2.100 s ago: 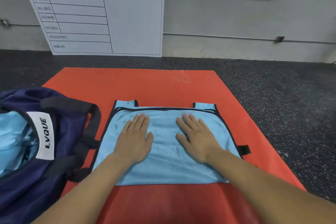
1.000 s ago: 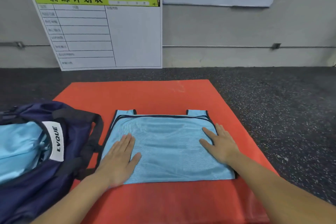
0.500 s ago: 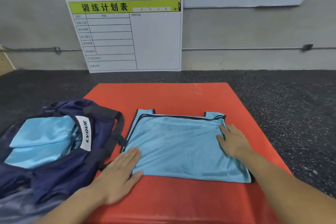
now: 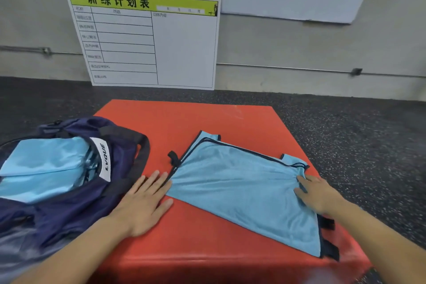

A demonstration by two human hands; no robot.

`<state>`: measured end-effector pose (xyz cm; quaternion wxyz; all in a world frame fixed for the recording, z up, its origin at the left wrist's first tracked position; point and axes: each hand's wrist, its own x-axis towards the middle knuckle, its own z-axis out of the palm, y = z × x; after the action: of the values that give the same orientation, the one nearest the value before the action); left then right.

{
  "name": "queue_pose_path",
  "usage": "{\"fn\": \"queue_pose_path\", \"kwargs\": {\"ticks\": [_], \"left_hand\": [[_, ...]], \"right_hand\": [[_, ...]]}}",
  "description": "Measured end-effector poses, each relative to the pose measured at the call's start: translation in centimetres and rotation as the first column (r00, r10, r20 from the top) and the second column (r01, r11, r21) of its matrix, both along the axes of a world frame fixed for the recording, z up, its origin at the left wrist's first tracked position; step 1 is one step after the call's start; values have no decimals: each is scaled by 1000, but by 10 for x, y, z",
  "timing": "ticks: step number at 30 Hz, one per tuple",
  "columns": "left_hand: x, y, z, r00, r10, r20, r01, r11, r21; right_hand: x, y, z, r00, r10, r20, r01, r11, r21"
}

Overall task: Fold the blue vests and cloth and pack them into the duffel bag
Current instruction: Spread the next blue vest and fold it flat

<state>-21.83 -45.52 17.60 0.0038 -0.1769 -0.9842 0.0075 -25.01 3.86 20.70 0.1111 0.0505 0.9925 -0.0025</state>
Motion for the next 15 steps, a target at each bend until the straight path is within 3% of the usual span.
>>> {"fn": "queue_pose_path", "kwargs": {"ticks": [5, 9, 12, 15], "left_hand": [[-5, 4, 7, 995, 100, 22, -101, 995, 9], [6, 11, 9, 991, 129, -19, -128, 991, 33], [14, 10, 9, 988, 115, -99, -109, 992, 60], [21, 7, 13, 990, 103, -99, -98, 994, 56]], "right_hand": [[33, -8, 11, 964, 31, 264, -79, 982, 171], [50, -42, 21, 994, 106, -16, -101, 977, 186], [44, -89, 22, 911, 380, -162, -367, 924, 104], [37, -147, 7, 799, 589, -124, -593, 805, 3]]}}
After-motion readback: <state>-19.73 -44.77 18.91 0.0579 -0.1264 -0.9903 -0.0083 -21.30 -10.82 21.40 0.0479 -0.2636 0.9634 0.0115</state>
